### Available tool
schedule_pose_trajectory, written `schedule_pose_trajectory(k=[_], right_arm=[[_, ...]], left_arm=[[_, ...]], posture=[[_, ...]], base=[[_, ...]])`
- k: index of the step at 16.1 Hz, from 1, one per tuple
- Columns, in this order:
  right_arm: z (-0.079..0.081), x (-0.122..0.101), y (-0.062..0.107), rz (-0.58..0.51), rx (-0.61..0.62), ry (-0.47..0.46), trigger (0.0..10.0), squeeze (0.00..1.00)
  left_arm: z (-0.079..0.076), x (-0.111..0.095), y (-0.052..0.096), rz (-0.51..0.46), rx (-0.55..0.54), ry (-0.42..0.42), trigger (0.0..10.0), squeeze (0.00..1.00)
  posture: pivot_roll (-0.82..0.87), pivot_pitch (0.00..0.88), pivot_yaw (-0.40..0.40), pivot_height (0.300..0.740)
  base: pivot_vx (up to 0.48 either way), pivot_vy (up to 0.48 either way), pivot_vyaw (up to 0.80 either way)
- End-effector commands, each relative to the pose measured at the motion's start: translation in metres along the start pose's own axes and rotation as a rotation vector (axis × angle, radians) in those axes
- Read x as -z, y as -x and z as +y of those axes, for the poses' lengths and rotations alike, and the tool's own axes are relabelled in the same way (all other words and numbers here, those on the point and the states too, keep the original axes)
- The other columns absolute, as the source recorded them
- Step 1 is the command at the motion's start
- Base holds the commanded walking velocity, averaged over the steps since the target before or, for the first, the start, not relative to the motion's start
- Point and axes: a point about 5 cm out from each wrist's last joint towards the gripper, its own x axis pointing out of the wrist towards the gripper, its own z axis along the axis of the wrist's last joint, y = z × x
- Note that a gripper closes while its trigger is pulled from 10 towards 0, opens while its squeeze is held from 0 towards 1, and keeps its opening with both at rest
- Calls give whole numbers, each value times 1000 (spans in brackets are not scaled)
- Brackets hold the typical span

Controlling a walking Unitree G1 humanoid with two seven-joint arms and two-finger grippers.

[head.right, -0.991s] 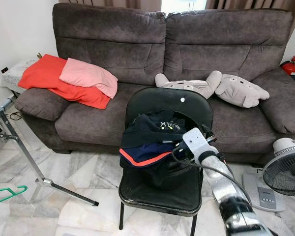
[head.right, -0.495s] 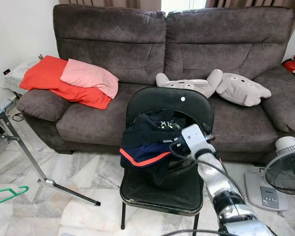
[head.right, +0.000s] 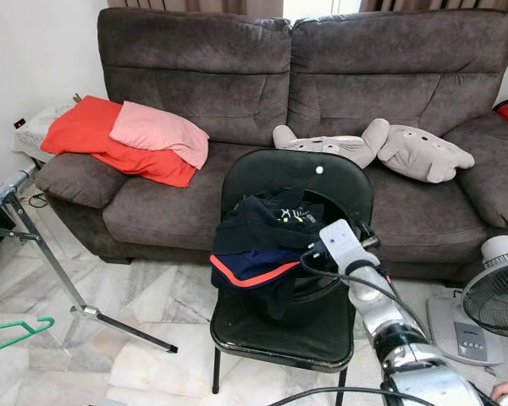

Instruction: Hang hanger

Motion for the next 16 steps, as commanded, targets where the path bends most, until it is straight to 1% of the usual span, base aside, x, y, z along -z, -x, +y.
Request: schedule_pose_trajectory(k=[1,5,9,16], right_arm=[[-6,-8,-3,-24,22,9,0,0],[-3,-11,-4,-28,7,21,0,0],[3,-10,-3,-23,-21,20,0,0],[-1,-6,-3,8,2,23,0,0]], left_arm=[[6,7,2,22,-6,-16,10000,0],[12,7,3,17,-10,-27,10000,0],[12,5,2,13,-6,-50,10000,0],[14,7,3,17,-4,-55,10000,0]], posture=[[139,29,61,740],[146,29,72,740],[153,29,80,740],[156,28,84,740]], base=[[0,0,0],[0,0,0],[0,0,0],[0,0,0]])
